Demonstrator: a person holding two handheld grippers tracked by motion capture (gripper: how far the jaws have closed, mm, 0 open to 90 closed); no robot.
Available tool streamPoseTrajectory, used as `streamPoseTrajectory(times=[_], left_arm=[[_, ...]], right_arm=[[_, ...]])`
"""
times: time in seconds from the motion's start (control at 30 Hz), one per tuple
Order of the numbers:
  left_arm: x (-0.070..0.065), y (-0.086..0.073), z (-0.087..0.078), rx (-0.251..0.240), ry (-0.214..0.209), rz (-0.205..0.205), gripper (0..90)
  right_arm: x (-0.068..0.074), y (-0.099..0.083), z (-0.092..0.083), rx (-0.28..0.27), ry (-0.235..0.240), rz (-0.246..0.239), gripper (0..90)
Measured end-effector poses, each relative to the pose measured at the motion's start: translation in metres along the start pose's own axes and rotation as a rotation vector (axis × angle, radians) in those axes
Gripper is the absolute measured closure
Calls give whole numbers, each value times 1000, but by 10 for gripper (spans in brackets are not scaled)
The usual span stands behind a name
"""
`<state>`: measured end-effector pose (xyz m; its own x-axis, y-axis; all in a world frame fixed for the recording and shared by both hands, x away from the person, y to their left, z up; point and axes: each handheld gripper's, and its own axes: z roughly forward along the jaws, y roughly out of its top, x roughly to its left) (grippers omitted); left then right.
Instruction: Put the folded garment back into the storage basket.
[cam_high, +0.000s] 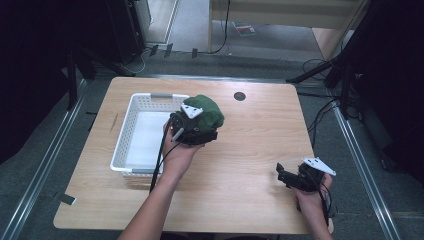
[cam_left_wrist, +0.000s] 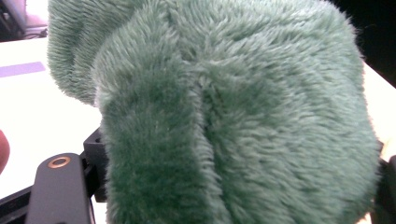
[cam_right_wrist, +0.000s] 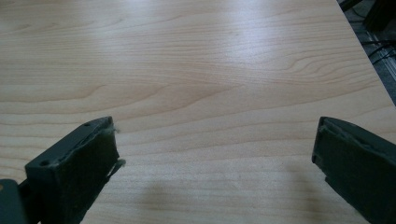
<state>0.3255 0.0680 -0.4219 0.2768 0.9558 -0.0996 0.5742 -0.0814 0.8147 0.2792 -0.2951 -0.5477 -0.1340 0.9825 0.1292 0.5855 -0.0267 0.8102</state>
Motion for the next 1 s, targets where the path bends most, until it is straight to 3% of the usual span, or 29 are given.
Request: streamPoseTrajectory(times=[0.5,0.8,1.0], left_arm=[[63,-15,-15,-12,87,-94,198],[91,-25,-9,-4,142,-133,192],[107,-29,-1,-3,148,-155,187]], right_arm=[[0,0,0,1,-3,0,5],[0,0,0,2,-6,2,6],[0,0,0,5,-6,1,6]])
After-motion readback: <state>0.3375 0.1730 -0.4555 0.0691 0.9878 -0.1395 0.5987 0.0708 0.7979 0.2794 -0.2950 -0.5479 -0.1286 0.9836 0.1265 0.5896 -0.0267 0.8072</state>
